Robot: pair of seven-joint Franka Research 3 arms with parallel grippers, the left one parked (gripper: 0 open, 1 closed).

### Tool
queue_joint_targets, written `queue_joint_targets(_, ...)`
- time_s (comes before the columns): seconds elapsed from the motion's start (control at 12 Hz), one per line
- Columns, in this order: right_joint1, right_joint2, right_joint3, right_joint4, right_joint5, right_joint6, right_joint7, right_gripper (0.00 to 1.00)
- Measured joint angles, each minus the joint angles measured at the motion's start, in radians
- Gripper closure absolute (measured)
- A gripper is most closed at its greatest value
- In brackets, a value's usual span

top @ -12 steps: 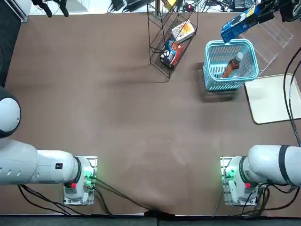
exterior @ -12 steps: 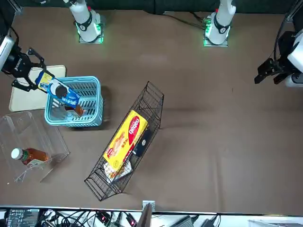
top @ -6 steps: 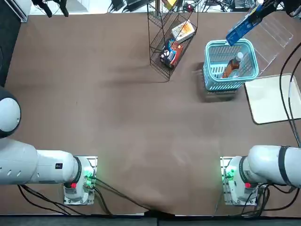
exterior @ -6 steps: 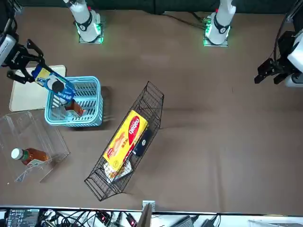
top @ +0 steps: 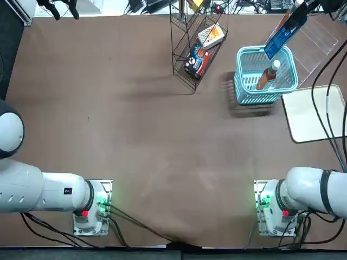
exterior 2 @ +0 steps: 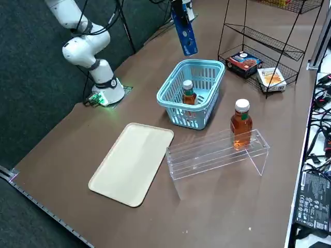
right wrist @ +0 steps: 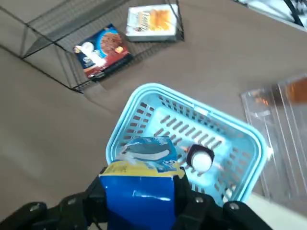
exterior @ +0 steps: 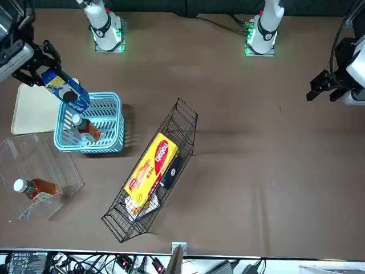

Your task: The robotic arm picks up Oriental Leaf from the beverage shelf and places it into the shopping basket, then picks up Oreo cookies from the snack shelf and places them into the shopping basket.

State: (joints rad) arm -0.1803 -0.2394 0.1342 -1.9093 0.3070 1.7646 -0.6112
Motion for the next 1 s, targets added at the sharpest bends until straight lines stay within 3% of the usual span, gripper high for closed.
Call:
queue_joint_targets(0.33,0.0,-0.019,0.076,0.0,-0.108,-0.018,0.278,0.44)
queue_joint_targets(0.42,0.0,-0.019,0.12,-0.002,-0.16,-0.031,0.427,0.44)
queue_joint_targets(0.67,0.001,-0.018,0.181,-0.01,-0.214,-0.035,0.606,0.44)
queue_joint_targets(1.0,0.001,-0.013,0.212,-0.045,-0.24,0.004,0.71,0.44)
